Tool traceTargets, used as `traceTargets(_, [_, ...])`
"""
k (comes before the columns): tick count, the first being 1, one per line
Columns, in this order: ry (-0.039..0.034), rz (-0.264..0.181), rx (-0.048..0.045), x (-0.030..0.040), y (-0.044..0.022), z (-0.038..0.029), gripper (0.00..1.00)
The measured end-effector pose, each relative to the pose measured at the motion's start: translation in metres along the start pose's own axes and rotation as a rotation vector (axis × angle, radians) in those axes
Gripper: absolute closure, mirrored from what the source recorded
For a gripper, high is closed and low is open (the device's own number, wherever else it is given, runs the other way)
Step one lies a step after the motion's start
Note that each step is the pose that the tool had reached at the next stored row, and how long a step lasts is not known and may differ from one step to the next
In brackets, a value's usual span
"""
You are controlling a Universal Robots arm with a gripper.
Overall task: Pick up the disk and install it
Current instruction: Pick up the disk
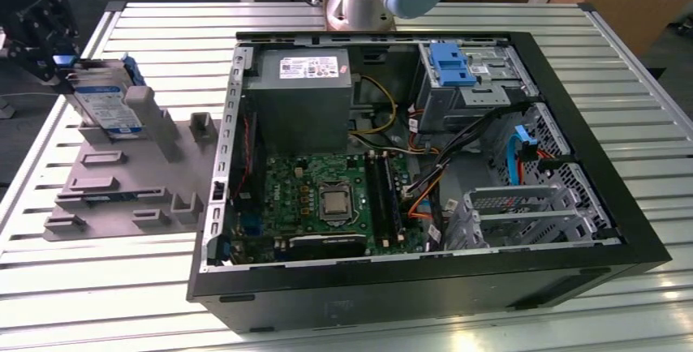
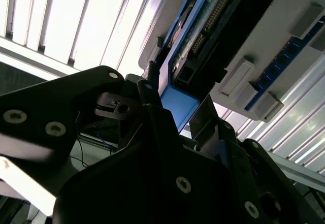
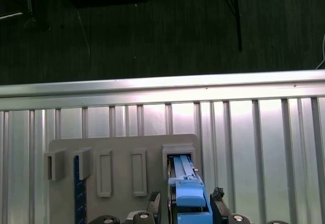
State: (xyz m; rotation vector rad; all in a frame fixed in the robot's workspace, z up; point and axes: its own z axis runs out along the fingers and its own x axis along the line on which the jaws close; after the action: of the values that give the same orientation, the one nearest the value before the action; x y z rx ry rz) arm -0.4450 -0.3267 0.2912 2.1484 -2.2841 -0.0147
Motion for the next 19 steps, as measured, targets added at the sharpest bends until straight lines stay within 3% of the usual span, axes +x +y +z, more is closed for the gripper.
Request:
traceTargets(6, [0.0000,0.000,0.0000,0.0000,0.0000,0.0011,0.52])
traceTargets(7, [0.0000,0.000,0.0000,0.0000,0.0000,0.0011,0.58])
traceTargets(19, [0.0001,-0.017,0.0001,0.0002,0.0000,0.0013,0.63])
